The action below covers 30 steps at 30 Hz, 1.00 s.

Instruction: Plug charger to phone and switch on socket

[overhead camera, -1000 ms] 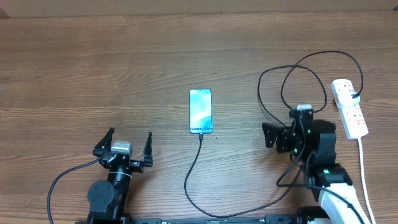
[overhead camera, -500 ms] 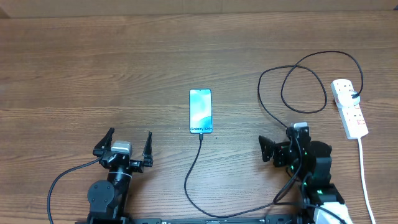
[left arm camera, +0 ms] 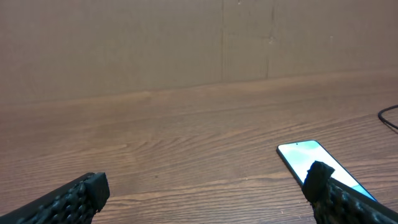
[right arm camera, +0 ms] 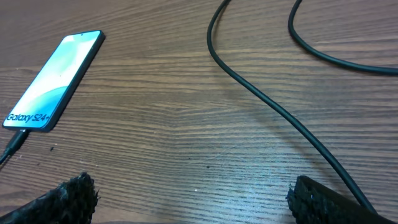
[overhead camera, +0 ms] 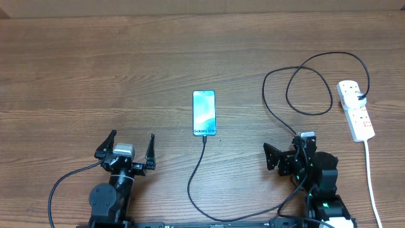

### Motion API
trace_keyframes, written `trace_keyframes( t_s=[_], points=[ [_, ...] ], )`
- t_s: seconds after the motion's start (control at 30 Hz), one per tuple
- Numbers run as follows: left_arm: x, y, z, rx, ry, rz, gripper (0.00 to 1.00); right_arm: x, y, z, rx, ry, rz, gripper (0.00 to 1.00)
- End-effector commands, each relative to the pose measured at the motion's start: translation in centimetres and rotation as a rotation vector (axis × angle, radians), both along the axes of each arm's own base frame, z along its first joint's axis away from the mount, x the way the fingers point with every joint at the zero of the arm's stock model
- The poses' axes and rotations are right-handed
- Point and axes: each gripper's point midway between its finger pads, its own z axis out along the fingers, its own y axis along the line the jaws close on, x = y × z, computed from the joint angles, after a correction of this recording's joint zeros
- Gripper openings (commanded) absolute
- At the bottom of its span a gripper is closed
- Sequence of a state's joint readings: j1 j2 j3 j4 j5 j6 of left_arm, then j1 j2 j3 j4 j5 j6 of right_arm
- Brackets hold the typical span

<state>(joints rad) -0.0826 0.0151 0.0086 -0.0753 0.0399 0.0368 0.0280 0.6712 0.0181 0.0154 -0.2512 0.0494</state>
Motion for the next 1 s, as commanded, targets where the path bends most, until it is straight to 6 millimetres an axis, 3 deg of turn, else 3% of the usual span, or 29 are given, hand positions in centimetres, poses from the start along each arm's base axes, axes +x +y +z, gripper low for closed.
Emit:
trace_keyframes(
  t_s=[0.0, 0.1, 0.3, 0.63, 0.97],
  points=[
    [0.0, 0.3, 0.0, 0.020, -0.005, 0.011, 0.99, -0.3, 0.1, 0.2, 0.004, -0.016, 0.000, 1.00],
    [0.0, 0.3, 0.0, 0.020, -0.005, 0.011, 1.00, -0.5, 0.1, 0.7, 0.005, -0.031, 0.000, 1.00],
    [0.0, 0.3, 0.0, 0.020, -0.005, 0.011, 1.00, 0.1, 0.7, 3.9, 0.037, -0.167, 0.015, 1.00],
    [0.0, 0.3, 0.0, 0.020, -0.005, 0.011, 1.00, -0.1, 1.9, 7.6, 0.054, -0.328, 0.068, 1.00],
    [0.0, 0.3, 0.0, 0.020, -0.005, 0.011, 1.00, -0.8, 1.4, 13.2, 0.060, -0.578, 0.047, 1.00]
  ],
)
